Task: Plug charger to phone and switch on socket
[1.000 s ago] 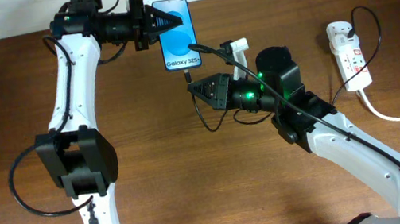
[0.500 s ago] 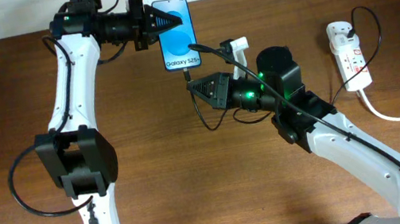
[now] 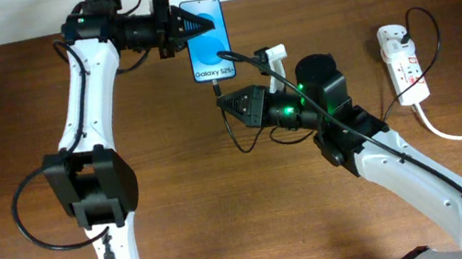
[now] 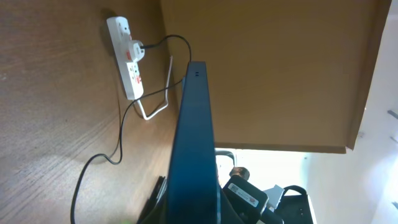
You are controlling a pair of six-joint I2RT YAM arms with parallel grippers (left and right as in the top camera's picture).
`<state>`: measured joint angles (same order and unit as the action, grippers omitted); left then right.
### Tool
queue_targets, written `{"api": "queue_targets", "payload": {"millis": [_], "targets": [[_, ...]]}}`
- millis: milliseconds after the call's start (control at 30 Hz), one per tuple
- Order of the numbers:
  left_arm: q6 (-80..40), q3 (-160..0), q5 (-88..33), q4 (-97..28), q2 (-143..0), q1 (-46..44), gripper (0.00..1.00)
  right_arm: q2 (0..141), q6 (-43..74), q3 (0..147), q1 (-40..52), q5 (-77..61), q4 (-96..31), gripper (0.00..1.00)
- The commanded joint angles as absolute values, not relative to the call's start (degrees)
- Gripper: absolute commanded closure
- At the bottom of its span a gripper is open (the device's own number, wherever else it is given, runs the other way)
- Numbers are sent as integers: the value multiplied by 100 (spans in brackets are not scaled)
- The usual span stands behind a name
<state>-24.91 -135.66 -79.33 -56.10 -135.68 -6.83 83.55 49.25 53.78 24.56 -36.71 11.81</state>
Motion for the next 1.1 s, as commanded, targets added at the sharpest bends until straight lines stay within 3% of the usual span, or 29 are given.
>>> {"api": "queue_targets", "payload": {"millis": [0, 1067], "targets": [[-2416, -13677, -8228, -5601, -13509, -703, 100, 8364, 4869, 5378, 2423, -3686, 1210, 96], [-2416, -13677, -8075, -5577, -13509, -676, 100, 8364, 4869, 5378, 2244, -3944, 1240, 96]]}}
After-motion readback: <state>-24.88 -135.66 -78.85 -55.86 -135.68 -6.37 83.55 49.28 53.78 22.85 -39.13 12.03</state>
